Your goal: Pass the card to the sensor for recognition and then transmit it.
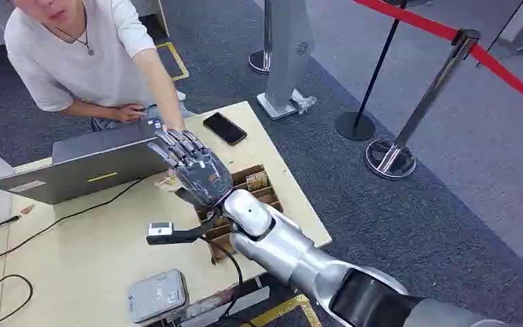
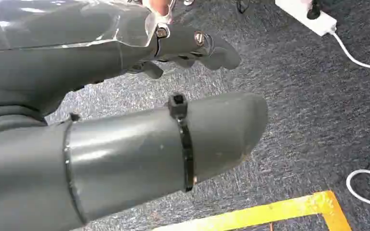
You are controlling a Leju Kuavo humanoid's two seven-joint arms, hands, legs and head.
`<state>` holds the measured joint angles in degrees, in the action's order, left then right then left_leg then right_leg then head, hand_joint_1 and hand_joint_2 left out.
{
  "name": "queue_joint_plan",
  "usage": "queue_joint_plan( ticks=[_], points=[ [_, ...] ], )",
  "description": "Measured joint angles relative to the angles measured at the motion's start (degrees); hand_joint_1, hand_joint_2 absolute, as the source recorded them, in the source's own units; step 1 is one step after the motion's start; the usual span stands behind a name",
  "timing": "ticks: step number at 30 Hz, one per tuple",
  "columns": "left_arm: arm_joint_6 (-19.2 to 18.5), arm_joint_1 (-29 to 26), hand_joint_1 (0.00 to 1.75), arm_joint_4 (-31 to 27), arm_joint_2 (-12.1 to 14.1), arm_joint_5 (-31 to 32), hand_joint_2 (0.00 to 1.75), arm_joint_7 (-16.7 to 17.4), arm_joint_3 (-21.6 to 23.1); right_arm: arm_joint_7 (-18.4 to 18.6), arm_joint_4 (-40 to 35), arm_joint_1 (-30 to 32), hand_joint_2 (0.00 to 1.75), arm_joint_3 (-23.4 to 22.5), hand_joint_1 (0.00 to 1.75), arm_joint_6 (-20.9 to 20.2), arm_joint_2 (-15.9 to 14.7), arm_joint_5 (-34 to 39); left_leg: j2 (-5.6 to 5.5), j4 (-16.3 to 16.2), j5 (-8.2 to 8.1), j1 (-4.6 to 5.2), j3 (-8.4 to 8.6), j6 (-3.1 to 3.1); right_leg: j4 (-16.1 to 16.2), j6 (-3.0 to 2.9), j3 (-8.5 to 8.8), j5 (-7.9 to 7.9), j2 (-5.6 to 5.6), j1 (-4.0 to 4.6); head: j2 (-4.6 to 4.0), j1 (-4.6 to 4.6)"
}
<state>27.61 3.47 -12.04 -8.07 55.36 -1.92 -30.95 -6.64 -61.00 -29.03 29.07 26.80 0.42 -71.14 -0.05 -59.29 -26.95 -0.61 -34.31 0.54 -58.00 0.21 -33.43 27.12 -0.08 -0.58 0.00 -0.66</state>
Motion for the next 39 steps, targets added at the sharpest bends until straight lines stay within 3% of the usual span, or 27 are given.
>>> queue_joint_plan(
  ticks=[34,37,39],
  points=[
    [0.39,-0.32,0.0,0.0,0.04,-0.33,0.0,1.14,-0.48,-0.81,0.81,-1.61,1.75,1.16,1.75,-2.58,0.46,1.27,0.0,0.0,0.0,0.0,0.0,0.0,0.0,0.0,0.0,0.0,0.0,0.0,0.0,0.0],
    [0.39,-0.31,0.0,0.0,0.04,-0.35,0.0,1.14,-0.5,-2.68,0.11,-1.47,1.75,1.16,1.75,-3.28,0.46,4.23,0.0,0.0,0.0,0.0,0.0,0.0,0.0,0.0,0.0,0.0,0.0,0.0,0.0,0.0],
    [0.39,-0.3,0.0,0.0,0.02,-0.39,0.0,1.14,-0.55,-5.25,-1.31,-1.05,1.75,1.16,1.75,-5.91,0.48,9.48,-0.01,0.0,0.0,0.0,0.0,0.0,0.0,0.0,0.0,0.0,0.0,0.0,0.0,0.0]
  ],
)
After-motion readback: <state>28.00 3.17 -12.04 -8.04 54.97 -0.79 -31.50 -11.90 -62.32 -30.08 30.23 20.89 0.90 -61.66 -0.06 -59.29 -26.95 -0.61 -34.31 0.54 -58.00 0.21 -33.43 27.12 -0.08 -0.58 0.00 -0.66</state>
